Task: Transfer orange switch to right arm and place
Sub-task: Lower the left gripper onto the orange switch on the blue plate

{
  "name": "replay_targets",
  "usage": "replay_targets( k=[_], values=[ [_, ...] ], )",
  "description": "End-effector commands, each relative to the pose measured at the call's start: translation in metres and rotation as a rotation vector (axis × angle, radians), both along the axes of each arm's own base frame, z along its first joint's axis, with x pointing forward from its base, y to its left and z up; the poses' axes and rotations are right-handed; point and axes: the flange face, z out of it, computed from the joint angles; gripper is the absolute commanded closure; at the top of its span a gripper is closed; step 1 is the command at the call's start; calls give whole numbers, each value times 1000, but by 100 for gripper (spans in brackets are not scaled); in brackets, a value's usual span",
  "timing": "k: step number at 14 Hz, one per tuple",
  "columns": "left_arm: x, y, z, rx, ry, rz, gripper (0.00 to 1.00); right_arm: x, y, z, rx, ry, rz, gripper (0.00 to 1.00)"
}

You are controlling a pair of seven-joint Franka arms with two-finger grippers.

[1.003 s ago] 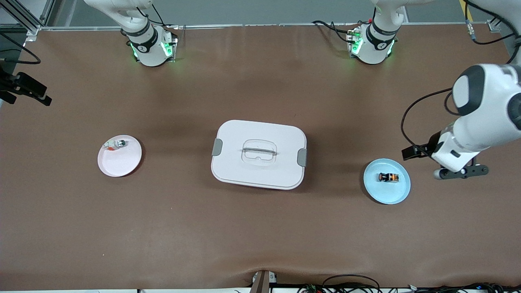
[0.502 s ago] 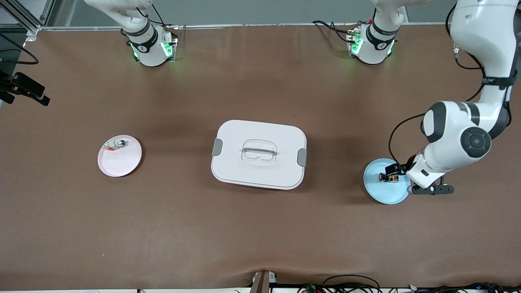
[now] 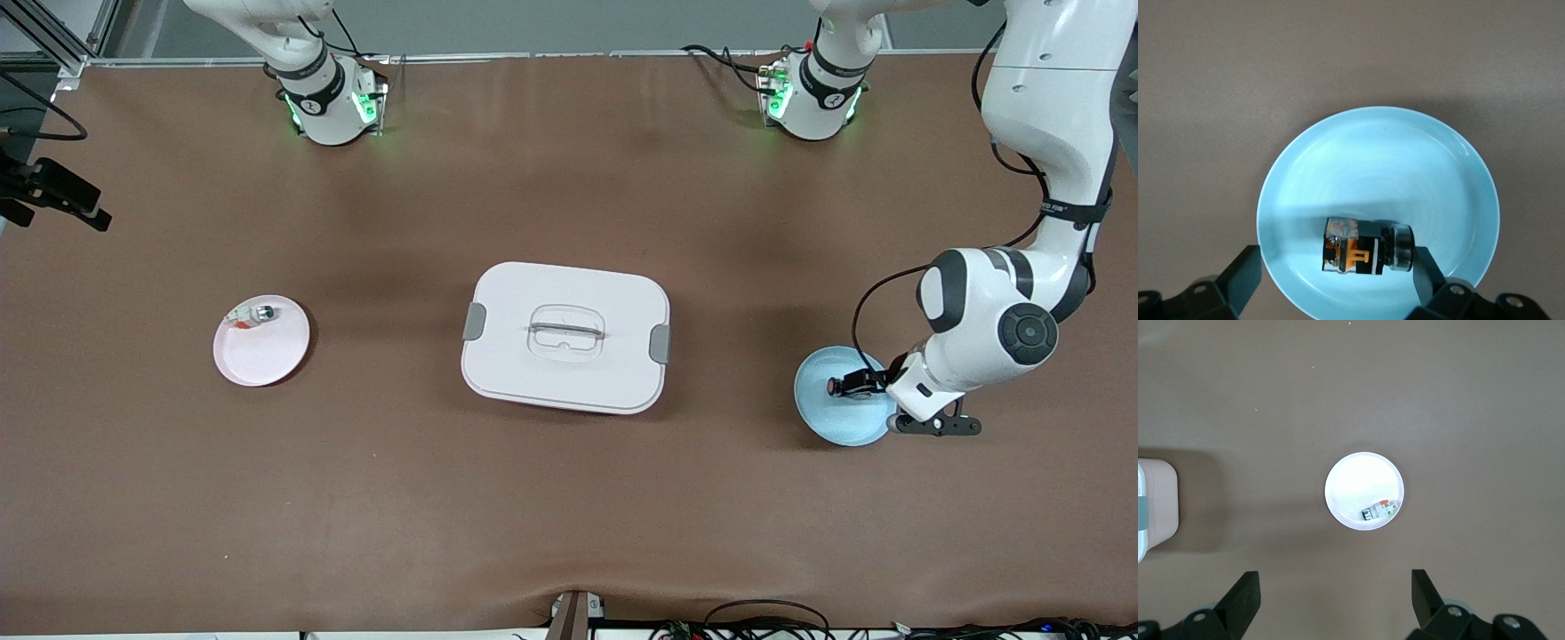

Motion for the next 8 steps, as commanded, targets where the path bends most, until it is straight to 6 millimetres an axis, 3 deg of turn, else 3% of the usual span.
replay_targets(
  k=[1, 8],
  values=[
    [-5, -4, -7, 3, -22, -22, 0, -7, -2, 2, -11, -2, 0, 0],
    [-10, -17, -32, -5, -22, -46, 0, -8, 1, 0, -4, 13, -1, 0]
  ],
)
